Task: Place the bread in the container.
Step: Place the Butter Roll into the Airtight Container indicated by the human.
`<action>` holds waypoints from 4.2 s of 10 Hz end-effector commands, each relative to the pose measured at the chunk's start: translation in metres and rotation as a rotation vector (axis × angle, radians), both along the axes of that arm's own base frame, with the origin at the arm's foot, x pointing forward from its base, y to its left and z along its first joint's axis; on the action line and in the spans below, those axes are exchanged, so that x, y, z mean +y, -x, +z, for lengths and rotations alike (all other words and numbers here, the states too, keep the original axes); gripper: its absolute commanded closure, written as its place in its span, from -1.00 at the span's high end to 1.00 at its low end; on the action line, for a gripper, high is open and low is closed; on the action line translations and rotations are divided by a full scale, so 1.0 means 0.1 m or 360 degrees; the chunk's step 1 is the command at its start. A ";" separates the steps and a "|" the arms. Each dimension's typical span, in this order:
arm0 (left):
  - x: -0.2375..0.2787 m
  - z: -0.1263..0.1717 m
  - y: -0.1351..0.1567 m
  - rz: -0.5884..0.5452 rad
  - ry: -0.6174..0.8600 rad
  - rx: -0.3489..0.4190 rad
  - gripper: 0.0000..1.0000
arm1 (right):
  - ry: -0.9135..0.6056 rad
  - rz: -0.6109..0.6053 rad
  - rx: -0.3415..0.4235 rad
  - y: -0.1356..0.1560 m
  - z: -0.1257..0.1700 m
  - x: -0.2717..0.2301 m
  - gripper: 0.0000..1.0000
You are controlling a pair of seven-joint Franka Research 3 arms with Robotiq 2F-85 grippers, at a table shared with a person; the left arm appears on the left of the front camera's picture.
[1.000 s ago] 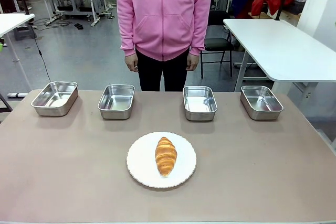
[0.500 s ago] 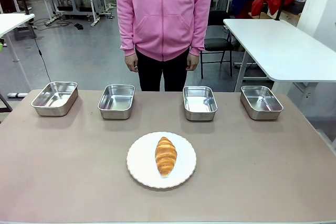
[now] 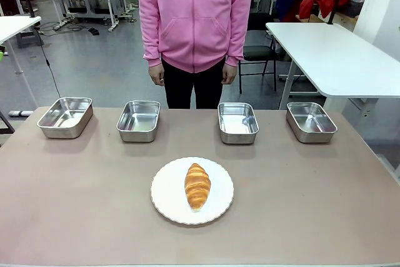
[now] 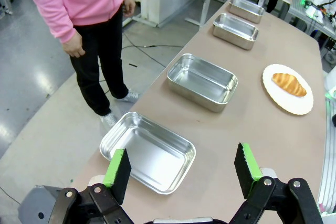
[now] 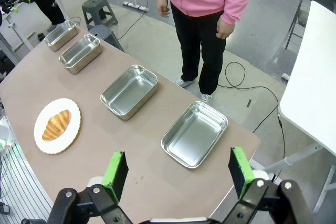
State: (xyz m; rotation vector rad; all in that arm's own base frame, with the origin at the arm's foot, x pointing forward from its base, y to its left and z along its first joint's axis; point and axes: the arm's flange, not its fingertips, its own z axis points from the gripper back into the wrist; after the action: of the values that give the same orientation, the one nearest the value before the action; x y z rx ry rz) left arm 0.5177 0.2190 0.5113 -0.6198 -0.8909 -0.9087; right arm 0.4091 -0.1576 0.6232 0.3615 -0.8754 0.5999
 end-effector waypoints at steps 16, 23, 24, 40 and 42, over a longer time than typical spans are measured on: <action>-0.01 0.01 0.02 -0.0016 -0.0008 -0.0019 1.00 | -0.0012 0.0023 -0.0040 -0.02 0.01 0.00 1.00; -0.01 0.01 0.02 -0.0016 -0.0008 -0.0019 1.00 | -0.0012 0.0023 -0.0040 -0.02 0.01 0.00 1.00; -0.01 0.01 0.02 -0.0016 -0.0008 -0.0019 1.00 | -0.0012 0.0023 -0.0040 -0.02 0.01 0.00 1.00; -0.01 0.01 0.02 -0.0016 -0.0008 -0.0019 1.00 | -0.0012 0.0023 -0.0040 -0.02 0.01 0.00 1.00; -0.01 0.01 0.02 -0.0016 -0.0008 -0.0019 1.00 | -0.0012 0.0023 -0.0040 -0.02 0.01 0.00 1.00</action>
State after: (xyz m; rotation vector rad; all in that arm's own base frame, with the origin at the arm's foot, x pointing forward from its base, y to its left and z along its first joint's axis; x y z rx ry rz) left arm 0.5177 0.2190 0.5113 -0.6198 -0.8909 -0.9087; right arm 0.4091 -0.1576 0.6232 0.3614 -0.8754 0.5998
